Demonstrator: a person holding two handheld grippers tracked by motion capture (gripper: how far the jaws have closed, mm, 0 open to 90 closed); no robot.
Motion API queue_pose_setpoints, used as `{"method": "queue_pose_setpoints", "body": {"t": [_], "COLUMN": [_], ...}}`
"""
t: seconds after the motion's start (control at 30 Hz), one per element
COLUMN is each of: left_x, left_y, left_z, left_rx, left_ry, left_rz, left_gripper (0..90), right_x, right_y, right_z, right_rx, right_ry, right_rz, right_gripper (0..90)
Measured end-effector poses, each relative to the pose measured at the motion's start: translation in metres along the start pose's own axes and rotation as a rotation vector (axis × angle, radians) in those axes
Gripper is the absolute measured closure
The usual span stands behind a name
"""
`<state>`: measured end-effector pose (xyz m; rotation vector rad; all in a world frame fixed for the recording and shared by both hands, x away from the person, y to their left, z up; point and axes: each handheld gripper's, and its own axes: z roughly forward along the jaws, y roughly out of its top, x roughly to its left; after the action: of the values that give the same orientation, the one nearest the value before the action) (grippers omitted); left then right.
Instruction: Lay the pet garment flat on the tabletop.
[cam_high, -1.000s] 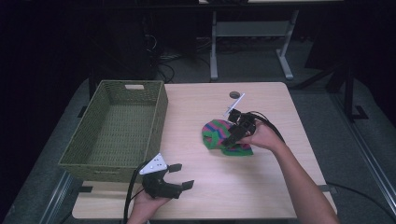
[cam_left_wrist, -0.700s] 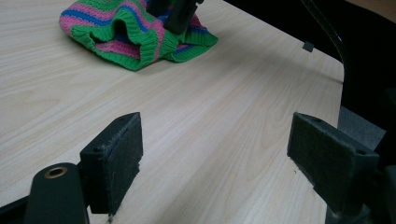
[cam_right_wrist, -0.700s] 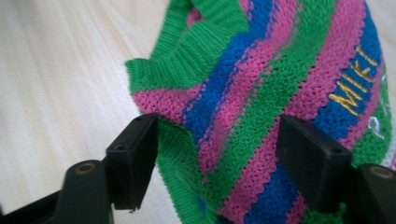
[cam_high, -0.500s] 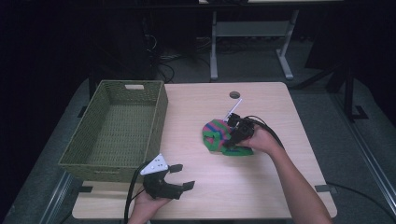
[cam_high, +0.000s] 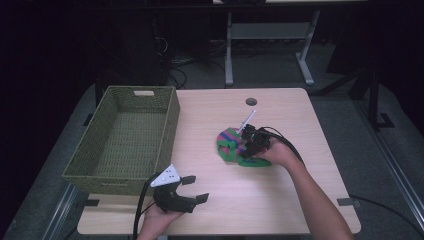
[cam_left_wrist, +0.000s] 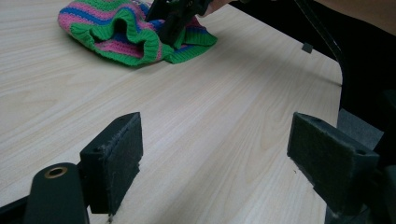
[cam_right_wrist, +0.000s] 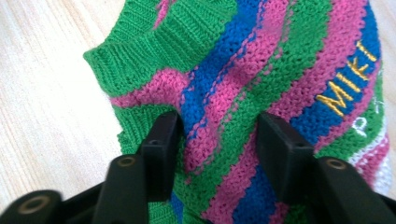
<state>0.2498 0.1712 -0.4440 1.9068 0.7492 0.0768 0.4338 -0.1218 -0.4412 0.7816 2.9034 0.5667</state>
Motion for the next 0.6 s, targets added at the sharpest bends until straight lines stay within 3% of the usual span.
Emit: {"method": "queue_pose_setpoints", "body": {"t": [0.6], "left_x": [-0.0005], "left_y": [-0.0003], "left_z": [0.0001], "left_rx": [0.001], "left_ry": [0.0], "left_rz": [0.001], "left_gripper": [18.0], "right_x": [-0.0029], "right_y": [0.0003], "right_z": [-0.0008], "right_rx": [-0.006], "right_ry": [0.012], "right_rz": [0.03], "right_gripper": [73.1]}}
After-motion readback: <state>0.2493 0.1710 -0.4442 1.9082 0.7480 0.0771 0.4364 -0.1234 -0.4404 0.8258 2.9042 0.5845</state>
